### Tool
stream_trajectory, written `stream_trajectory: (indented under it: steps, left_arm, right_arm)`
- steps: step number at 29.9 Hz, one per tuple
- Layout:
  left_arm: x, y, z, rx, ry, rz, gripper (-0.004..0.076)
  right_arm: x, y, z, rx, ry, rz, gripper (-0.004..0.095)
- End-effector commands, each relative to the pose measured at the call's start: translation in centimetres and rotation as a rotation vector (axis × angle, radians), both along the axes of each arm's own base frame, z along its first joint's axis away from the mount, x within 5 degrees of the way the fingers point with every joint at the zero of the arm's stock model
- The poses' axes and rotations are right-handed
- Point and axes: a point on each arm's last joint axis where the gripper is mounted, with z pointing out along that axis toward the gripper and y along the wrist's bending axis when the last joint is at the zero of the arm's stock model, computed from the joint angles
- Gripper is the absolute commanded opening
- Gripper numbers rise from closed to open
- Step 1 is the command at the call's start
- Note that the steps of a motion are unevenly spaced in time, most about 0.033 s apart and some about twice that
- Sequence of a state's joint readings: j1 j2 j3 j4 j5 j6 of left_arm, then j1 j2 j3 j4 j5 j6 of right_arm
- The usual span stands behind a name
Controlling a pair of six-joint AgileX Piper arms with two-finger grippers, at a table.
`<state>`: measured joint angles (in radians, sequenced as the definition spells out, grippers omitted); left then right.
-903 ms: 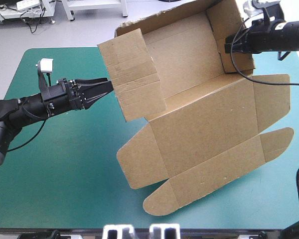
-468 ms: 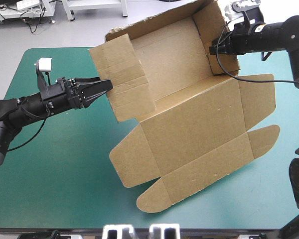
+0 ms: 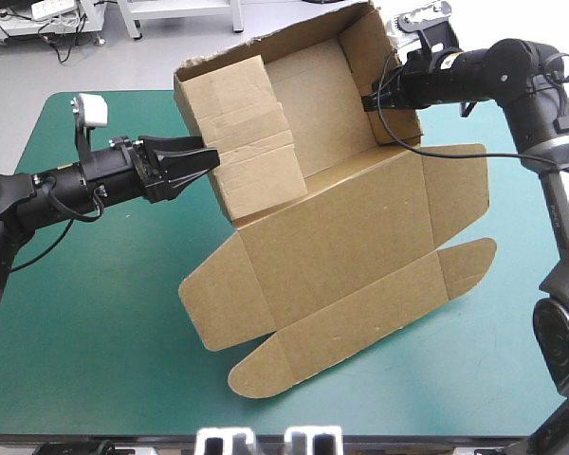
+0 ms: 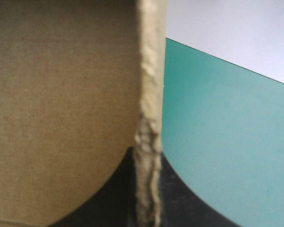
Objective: Fold the box
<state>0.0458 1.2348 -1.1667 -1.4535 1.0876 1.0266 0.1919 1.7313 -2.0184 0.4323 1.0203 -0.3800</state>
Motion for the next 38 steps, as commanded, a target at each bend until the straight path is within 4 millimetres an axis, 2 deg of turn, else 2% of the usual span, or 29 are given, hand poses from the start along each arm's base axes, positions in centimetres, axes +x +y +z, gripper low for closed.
stream_trajectory:
  steps: [1,4,9,17,23,28,33,38]
  left_arm:
    - [-0.7,-1.3,3.5,0.028,-0.076,0.079,0.0461]
    - [-0.5,-2.3,3.6,0.154,-0.07,0.173,0.0461]
    - [-0.1,-3.0,2.8,0.255,-0.006,0.307,0.0461]
    - [1.6,-2.9,2.2,0.202,0.065,0.445,0.0461]
    - [3.8,-3.1,0.0,0.196,0.195,0.499,0.0461]
    - [5.1,-3.0,-0.8,0.179,0.227,0.55,0.0461]
    - [5.6,-2.8,-1.4,0.196,0.25,0.586,0.0458]
    - [5.8,-1.9,-1.7,0.231,0.277,0.686,0.0453]
  right_arm:
    - [-1.4,0.4,2.9,0.091,-0.107,-0.01,-0.0023]
    - [-1.4,0.4,3.0,0.107,-0.118,-0.013,-0.0023]
    - [-1.3,0.5,3.2,0.114,-0.13,-0.019,-0.0023]
    - [-1.7,2.3,3.4,0.113,-0.172,0.004,-0.0023]
    - [-2.2,4.4,3.4,0.086,-0.201,0.017,-0.0023]
    - [-2.4,4.9,3.1,0.101,-0.165,0.037,-0.0024]
    - [-2.7,5.5,3.4,0.17,-0.153,0.086,-0.0023]
    - [-2.9,5.6,3.2,0.158,-0.129,0.105,-0.0023]
